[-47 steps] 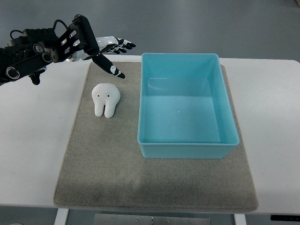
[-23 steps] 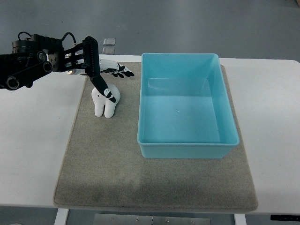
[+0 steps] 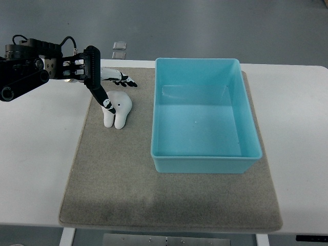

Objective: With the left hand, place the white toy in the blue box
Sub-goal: 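Lower the left hand onto the white toy and close the fingers, then lift the white toy with the left hand toward the blue box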

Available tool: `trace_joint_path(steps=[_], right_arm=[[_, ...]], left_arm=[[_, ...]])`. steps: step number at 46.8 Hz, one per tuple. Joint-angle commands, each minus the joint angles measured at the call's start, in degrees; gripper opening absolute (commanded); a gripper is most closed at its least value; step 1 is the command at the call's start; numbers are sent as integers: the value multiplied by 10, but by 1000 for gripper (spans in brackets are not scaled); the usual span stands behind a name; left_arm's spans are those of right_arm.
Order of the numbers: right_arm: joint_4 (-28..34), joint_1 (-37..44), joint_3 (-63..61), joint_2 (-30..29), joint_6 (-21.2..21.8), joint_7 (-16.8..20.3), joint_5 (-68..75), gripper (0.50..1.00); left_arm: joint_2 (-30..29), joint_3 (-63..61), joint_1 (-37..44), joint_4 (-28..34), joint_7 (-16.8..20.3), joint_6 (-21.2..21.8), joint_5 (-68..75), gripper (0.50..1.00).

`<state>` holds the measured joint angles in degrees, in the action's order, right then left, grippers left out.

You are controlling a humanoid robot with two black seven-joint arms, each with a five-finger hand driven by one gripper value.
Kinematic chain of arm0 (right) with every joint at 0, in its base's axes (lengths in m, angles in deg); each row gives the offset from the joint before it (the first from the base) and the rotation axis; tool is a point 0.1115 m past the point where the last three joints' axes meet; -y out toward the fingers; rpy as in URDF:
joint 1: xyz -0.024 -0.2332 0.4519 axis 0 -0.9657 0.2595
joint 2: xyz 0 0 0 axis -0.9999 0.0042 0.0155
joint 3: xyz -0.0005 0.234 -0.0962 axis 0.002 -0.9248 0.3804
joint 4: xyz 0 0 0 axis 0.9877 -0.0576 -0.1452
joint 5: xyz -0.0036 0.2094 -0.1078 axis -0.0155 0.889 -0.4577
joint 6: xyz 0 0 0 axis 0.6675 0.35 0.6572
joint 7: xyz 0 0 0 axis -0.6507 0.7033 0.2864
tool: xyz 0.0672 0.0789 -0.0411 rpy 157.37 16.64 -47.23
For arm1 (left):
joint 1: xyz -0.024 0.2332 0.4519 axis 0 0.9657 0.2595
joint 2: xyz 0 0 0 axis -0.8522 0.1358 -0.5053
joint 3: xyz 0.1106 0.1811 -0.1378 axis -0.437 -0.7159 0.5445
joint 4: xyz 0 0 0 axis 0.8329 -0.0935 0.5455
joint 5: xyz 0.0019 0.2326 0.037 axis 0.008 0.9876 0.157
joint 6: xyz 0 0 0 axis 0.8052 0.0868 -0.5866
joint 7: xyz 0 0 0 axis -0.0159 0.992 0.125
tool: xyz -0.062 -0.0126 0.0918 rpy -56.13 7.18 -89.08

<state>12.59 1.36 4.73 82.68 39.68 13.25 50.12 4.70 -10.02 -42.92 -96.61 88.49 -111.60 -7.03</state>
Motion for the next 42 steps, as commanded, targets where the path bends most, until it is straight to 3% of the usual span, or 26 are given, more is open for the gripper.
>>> trace_joint_path(steps=[1,10,23,31,34,37,42], right_arm=[[0,0,0,0,0,0,0,936],[0,0,0,0,0,0,0,936],[0,0,0,0,0,0,0,936],[0,0,0,0,0,0,0,936],[0,0,0,0,0,0,0,936],[0,0,0,0,0,0,0,936],[0,0,0,0,0,0,0,936]], left_arm=[[1,1,1,-1,0,0,0,966],[1,-1,6,2,3,0,1,962],[3,0,8,3,3,4,27,891],[3,-1,11,3,3,45,28,808],[3,-2,11,3,3,57,30,752],[3,-2,11,2,3,58,30,724],[4,-1,11,2,3,60,29,636]])
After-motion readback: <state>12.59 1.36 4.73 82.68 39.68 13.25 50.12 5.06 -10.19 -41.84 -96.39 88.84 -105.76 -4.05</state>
